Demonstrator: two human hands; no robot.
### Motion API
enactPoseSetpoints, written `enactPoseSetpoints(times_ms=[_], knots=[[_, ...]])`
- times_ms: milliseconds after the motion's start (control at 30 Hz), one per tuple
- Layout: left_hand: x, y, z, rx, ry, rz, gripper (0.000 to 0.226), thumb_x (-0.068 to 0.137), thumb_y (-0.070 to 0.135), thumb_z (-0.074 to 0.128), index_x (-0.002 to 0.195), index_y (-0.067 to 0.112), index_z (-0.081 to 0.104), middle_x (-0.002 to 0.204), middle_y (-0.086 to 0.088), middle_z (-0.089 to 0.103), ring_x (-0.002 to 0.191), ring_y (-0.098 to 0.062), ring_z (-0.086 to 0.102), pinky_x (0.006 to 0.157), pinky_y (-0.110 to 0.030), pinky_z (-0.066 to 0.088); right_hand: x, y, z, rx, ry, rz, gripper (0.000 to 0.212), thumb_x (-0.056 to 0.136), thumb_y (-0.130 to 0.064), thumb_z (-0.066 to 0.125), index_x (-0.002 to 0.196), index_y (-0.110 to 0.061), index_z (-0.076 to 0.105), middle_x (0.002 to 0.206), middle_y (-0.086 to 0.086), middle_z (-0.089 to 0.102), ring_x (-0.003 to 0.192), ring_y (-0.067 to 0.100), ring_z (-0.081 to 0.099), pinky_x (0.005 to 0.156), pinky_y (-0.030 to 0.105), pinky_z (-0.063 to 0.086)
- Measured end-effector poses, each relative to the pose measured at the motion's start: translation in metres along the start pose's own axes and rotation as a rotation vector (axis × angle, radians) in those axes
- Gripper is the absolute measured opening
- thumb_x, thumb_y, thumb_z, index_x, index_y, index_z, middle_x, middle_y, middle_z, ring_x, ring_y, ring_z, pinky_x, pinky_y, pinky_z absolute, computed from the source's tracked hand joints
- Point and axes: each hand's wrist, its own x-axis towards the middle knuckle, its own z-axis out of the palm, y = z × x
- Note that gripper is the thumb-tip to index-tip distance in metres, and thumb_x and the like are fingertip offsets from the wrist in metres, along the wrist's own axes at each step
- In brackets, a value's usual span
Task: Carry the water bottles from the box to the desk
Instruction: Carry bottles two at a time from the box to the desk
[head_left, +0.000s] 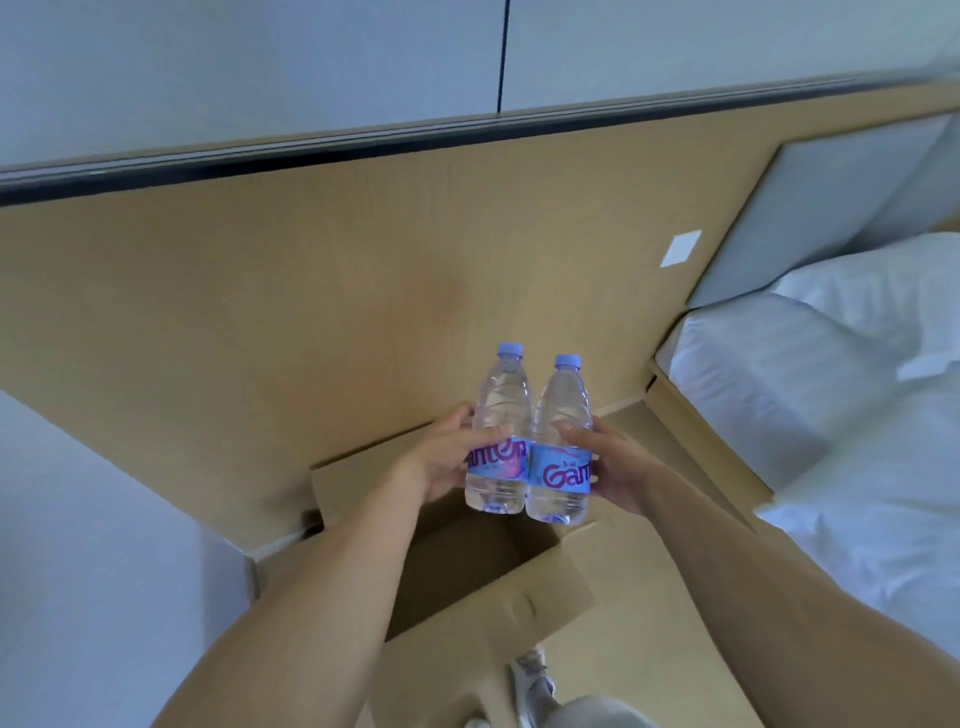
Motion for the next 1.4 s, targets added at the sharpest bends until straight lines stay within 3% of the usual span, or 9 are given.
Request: enactPoseSetpoints(times_ms=[133, 267, 433, 600, 733, 833, 1100, 1300, 1400], knots=[[-0.001, -0.003, 0.035, 0.054, -0.085, -0.037, 0.057, 0.081, 0.018, 0.083, 0.128, 0.024, 0.05, 0.119, -0.013, 0.071, 0.107, -0.031, 0.072, 0.092, -0.061, 0.055, -0.032, 0.015, -0.03, 0.025, 0.073, -0.022, 0.065, 0.07, -0.034, 0.081, 0.13, -0.02, 0.058, 0.115, 0.013, 0.071, 0.095, 0.027, 0.071, 0.076, 0.041, 0.058], [0.0, -0.01, 0.081, 0.142, -0.163, -0.063, 0.057, 0.084, 0.015, 0.08, 0.13, 0.022, 0.047, 0.121, -0.014, 0.068, 0.11, -0.033, 0.07, 0.092, -0.06, 0.055, -0.071, 0.034, -0.064, 0.07, 0.153, -0.063, 0.065, 0.069, -0.036, 0.081, 0.128, -0.02, 0.061, 0.102, 0.006, 0.075, 0.084, 0.021, 0.073, 0.067, 0.034, 0.056], [0.003, -0.033, 0.162, 0.259, -0.312, -0.115, 0.056, 0.084, 0.014, 0.08, 0.131, 0.012, 0.048, 0.127, -0.019, 0.065, 0.114, -0.039, 0.067, 0.094, -0.066, 0.052, -0.137, 0.075, -0.121, 0.195, 0.328, -0.093, 0.064, 0.072, -0.034, 0.08, 0.129, -0.016, 0.06, 0.104, 0.01, 0.071, 0.08, 0.022, 0.069, 0.064, 0.035, 0.056], [-0.009, -0.066, 0.263, 0.346, -0.488, -0.152, 0.056, 0.083, 0.013, 0.081, 0.131, 0.008, 0.051, 0.119, -0.018, 0.069, 0.096, -0.034, 0.074, 0.071, -0.052, 0.062, -0.219, 0.118, -0.181, 0.315, 0.517, -0.096, 0.05, 0.082, -0.027, 0.076, 0.128, -0.015, 0.06, 0.101, 0.009, 0.069, 0.076, 0.02, 0.067, 0.062, 0.034, 0.056], [-0.032, -0.099, 0.352, 0.46, -0.614, -0.179, 0.053, 0.086, 0.012, 0.079, 0.131, 0.008, 0.051, 0.125, -0.025, 0.066, 0.109, -0.042, 0.068, 0.085, -0.063, 0.057, -0.296, 0.158, -0.224, 0.4, 0.638, -0.127, 0.06, 0.07, -0.035, 0.081, 0.125, -0.018, 0.062, 0.099, 0.009, 0.07, 0.078, 0.023, 0.067, 0.065, 0.037, 0.057], [-0.061, -0.129, 0.419, 0.574, -0.698, -0.164, 0.048, 0.085, 0.015, 0.08, 0.127, 0.009, 0.057, 0.12, -0.022, 0.069, 0.108, -0.042, 0.069, 0.092, -0.065, 0.053, -0.356, 0.196, -0.253, 0.487, 0.724, -0.163, 0.067, 0.065, -0.036, 0.081, 0.126, -0.014, 0.062, 0.105, 0.012, 0.072, 0.085, 0.026, 0.07, 0.07, 0.039, 0.059], [-0.148, -0.221, 0.574, 0.74, -0.922, -0.163, 0.041, 0.084, 0.023, 0.082, 0.119, 0.018, 0.062, 0.11, -0.011, 0.075, 0.102, -0.032, 0.073, 0.087, -0.063, 0.057, -0.503, 0.303, -0.313, 0.648, 0.908, -0.269, 0.067, 0.072, -0.034, 0.082, 0.131, -0.013, 0.06, 0.125, 0.018, 0.067, 0.103, 0.032, 0.069, 0.08, 0.044, 0.059], [-0.203, -0.285, 0.664, 0.777, -1.112, -0.194, 0.046, 0.083, 0.022, 0.082, 0.122, 0.018, 0.059, 0.109, -0.01, 0.076, 0.101, -0.03, 0.073, 0.086, -0.057, 0.059, -0.598, 0.367, -0.334, 0.771, 1.075, -0.33, 0.06, 0.074, -0.031, 0.081, 0.129, -0.018, 0.062, 0.117, 0.013, 0.072, 0.102, 0.03, 0.071, 0.076, 0.041, 0.059], [-0.225, -0.311, 0.704, 0.813, -1.228, -0.211, 0.04, 0.083, 0.022, 0.082, 0.119, 0.022, 0.062, 0.106, -0.006, 0.077, 0.097, -0.027, 0.075, 0.078, -0.049, 0.062, -0.637, 0.392, -0.343, 0.813, 1.144, -0.39, 0.06, 0.075, -0.026, 0.078, 0.13, -0.009, 0.061, 0.12, 0.019, 0.069, 0.105, 0.035, 0.068, 0.087, 0.048, 0.056]])
